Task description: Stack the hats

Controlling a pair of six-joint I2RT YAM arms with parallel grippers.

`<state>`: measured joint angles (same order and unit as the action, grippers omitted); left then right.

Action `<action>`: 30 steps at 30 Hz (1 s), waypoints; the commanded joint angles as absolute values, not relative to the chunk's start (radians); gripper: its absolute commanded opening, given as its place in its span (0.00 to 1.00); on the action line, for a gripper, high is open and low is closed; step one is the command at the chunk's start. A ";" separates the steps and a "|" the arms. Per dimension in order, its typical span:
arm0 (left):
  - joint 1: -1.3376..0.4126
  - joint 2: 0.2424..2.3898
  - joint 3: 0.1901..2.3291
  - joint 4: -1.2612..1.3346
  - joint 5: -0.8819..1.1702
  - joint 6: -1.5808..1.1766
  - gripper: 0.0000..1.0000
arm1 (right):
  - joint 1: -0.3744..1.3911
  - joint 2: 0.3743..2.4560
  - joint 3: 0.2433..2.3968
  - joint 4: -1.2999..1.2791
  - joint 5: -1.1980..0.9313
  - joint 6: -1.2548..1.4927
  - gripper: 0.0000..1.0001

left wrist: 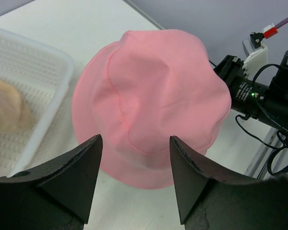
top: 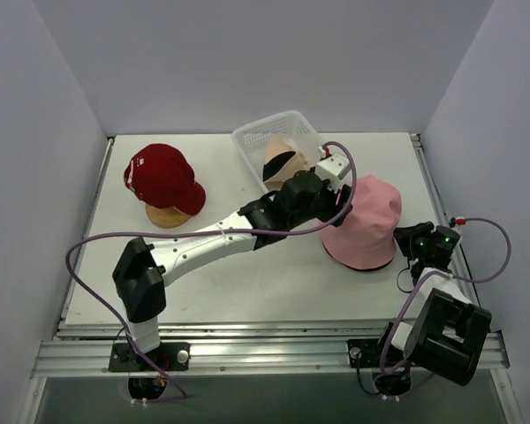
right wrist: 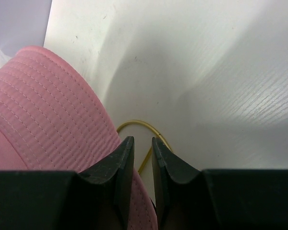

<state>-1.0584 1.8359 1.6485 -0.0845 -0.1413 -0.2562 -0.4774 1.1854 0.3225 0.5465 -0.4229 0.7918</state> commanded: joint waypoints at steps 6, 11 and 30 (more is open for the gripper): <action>-1.022 1.735 1.580 -0.096 -0.153 -0.252 0.67 | -0.494 1.092 0.368 0.453 -0.413 0.750 0.18; -0.956 1.704 1.585 -0.193 -0.152 -0.264 0.67 | -0.491 0.993 0.397 0.399 -0.390 0.776 0.19; -0.683 1.811 1.699 -0.301 0.054 -0.147 0.68 | -0.460 1.232 0.336 0.621 -0.387 0.778 0.20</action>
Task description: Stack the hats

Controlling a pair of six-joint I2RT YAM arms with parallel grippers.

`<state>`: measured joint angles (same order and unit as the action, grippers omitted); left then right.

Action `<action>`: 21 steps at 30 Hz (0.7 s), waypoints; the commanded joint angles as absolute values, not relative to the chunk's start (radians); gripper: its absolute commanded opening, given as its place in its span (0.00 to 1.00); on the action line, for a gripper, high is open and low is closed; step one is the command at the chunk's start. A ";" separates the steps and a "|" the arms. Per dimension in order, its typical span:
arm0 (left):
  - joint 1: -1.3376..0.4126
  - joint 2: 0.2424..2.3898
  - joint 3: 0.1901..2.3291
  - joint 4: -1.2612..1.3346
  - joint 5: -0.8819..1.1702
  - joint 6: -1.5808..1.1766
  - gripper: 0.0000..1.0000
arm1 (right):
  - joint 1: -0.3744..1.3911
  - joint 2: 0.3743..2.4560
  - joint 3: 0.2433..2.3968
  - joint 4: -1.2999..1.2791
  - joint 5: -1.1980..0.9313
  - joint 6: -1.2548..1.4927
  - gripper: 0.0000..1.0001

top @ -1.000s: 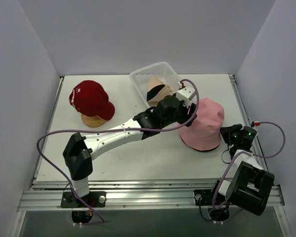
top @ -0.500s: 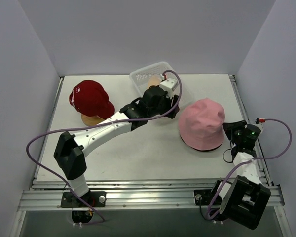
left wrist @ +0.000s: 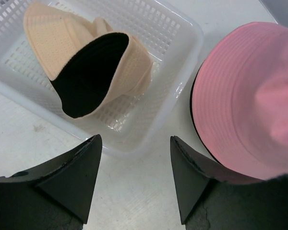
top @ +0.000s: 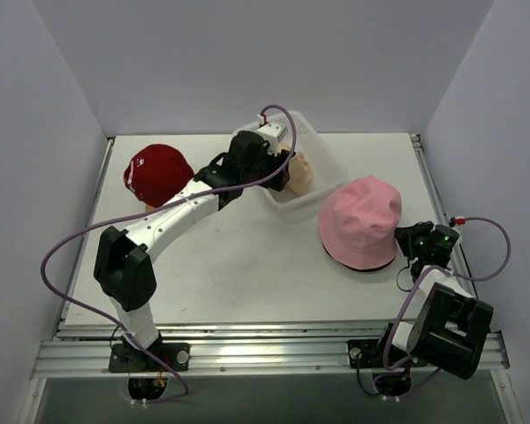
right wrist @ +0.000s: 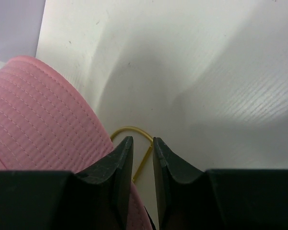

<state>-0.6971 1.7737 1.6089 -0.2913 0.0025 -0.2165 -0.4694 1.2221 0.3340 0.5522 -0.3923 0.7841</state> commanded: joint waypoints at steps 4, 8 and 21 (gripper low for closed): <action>-0.661 1.897 1.781 -0.345 0.089 -0.126 0.68 | -0.440 1.285 0.331 0.679 -0.385 0.796 0.20; -0.653 1.936 1.815 -0.344 0.100 -0.115 0.68 | -0.442 1.318 0.337 0.686 -0.383 0.795 0.20; -0.630 2.077 1.924 -0.339 0.123 -0.051 0.69 | -0.463 0.966 0.363 0.416 -0.403 0.719 0.25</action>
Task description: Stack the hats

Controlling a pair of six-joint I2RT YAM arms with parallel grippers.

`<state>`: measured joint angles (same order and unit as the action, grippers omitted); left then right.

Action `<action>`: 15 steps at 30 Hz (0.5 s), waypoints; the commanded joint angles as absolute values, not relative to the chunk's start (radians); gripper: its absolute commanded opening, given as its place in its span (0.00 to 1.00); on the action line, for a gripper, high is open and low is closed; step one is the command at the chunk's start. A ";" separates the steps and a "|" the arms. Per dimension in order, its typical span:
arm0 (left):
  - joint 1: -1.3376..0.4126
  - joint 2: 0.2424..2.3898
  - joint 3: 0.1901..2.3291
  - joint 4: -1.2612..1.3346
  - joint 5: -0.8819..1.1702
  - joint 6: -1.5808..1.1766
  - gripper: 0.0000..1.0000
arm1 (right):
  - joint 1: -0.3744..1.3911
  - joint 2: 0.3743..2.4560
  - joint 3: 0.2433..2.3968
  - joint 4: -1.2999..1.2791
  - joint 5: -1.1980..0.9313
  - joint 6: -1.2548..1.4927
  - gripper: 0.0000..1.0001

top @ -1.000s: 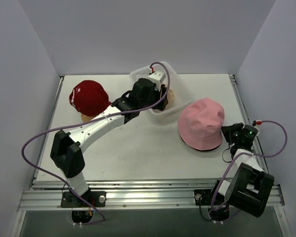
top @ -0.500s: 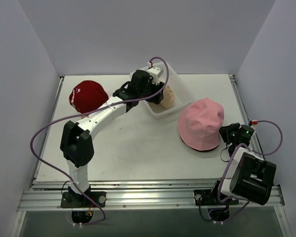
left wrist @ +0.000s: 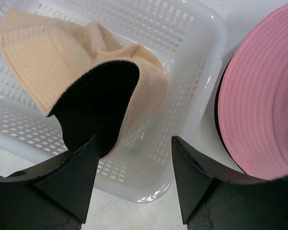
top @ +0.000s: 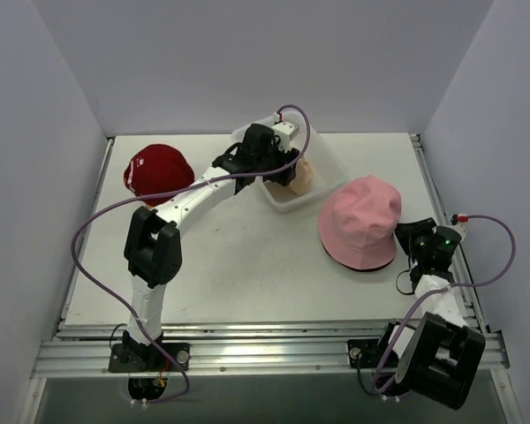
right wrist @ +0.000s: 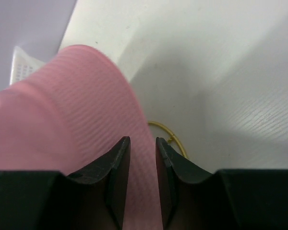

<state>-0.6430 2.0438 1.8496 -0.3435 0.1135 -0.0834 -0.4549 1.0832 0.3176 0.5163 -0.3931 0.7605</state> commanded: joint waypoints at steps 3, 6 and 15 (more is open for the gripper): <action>-0.626 2.112 1.954 -0.327 0.127 -0.057 0.70 | -0.465 0.863 0.386 0.328 -0.400 0.704 0.27; -0.624 2.146 1.988 -0.330 0.140 -0.060 0.69 | -0.466 0.807 0.411 0.281 -0.417 0.696 0.29; -0.623 2.100 1.977 -0.307 0.167 -0.077 0.03 | -0.466 0.738 0.500 0.160 -0.462 0.638 0.33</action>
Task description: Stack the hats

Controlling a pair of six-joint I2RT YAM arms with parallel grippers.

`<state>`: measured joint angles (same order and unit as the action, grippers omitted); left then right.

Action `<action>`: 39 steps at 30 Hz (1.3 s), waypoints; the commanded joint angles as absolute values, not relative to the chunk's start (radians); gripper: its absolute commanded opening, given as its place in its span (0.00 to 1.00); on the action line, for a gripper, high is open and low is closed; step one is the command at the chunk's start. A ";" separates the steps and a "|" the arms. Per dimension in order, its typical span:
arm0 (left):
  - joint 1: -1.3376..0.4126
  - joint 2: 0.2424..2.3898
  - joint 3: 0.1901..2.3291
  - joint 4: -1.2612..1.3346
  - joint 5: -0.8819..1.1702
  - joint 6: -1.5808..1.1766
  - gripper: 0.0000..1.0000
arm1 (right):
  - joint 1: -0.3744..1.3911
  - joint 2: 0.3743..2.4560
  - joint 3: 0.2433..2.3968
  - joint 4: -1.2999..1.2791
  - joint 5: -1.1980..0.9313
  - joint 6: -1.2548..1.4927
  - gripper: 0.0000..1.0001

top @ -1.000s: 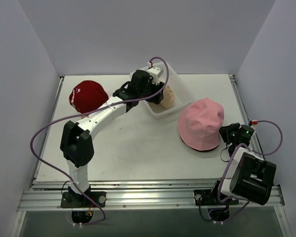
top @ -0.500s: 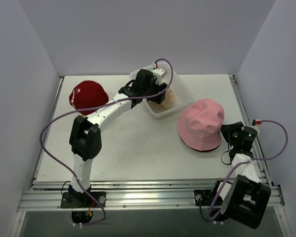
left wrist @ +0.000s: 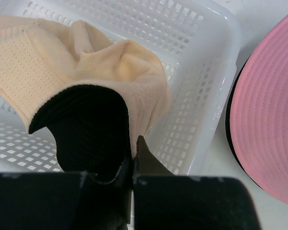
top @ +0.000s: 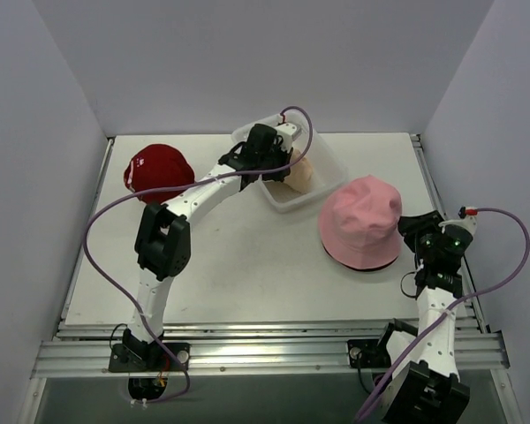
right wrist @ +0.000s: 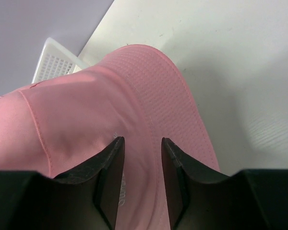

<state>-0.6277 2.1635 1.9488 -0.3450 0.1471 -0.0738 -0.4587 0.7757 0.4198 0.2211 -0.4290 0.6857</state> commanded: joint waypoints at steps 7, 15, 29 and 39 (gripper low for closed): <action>-0.624 1.956 1.957 -0.305 0.211 -0.078 0.02 | -0.465 0.623 0.598 0.071 -0.506 0.595 0.50; -0.626 1.743 1.925 -0.391 0.330 -0.051 0.02 | -0.446 0.630 0.759 0.026 -0.531 0.534 0.59; -0.643 1.338 1.685 -0.554 0.625 -0.104 0.02 | -0.397 0.728 0.920 0.481 -0.828 0.747 0.65; -0.643 1.289 1.556 -0.525 1.127 -0.180 0.02 | -0.010 0.919 1.009 0.600 -0.996 0.686 0.66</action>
